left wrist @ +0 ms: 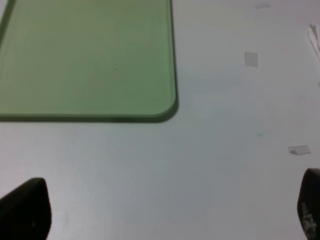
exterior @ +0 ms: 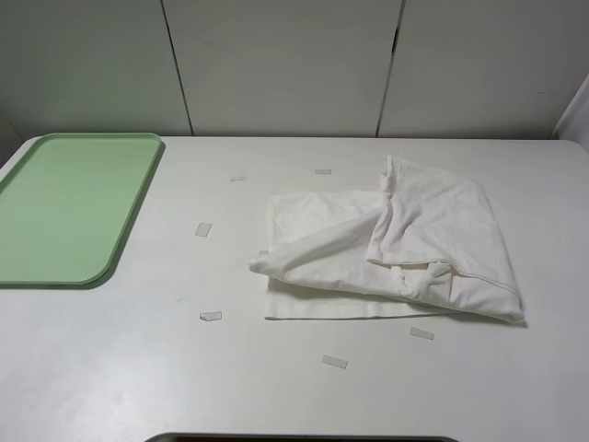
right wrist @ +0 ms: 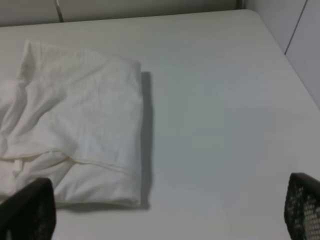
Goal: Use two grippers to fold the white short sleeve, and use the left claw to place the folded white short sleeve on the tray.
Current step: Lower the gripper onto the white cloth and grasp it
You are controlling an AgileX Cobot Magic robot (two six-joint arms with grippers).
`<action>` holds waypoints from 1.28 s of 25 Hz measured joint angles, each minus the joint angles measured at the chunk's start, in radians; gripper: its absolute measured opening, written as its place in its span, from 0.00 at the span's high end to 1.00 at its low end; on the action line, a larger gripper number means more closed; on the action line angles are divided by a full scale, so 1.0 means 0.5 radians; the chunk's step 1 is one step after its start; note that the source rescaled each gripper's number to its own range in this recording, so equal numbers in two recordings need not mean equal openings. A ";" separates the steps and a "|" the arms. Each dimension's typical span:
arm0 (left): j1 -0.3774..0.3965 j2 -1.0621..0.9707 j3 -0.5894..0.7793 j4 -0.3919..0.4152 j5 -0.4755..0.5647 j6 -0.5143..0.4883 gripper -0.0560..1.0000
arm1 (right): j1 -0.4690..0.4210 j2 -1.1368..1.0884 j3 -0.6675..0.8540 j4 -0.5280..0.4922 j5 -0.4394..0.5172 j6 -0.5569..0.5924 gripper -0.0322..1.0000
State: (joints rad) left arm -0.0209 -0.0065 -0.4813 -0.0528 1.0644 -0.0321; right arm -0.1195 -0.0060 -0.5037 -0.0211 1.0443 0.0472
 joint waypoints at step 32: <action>0.000 0.000 0.000 0.000 0.000 0.000 0.02 | 0.000 0.000 0.018 -0.001 -0.047 0.000 0.00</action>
State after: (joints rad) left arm -0.0209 -0.0065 -0.4813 -0.0528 1.0644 -0.0321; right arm -0.1195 -0.0060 -0.4945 -0.0214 1.0209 0.0472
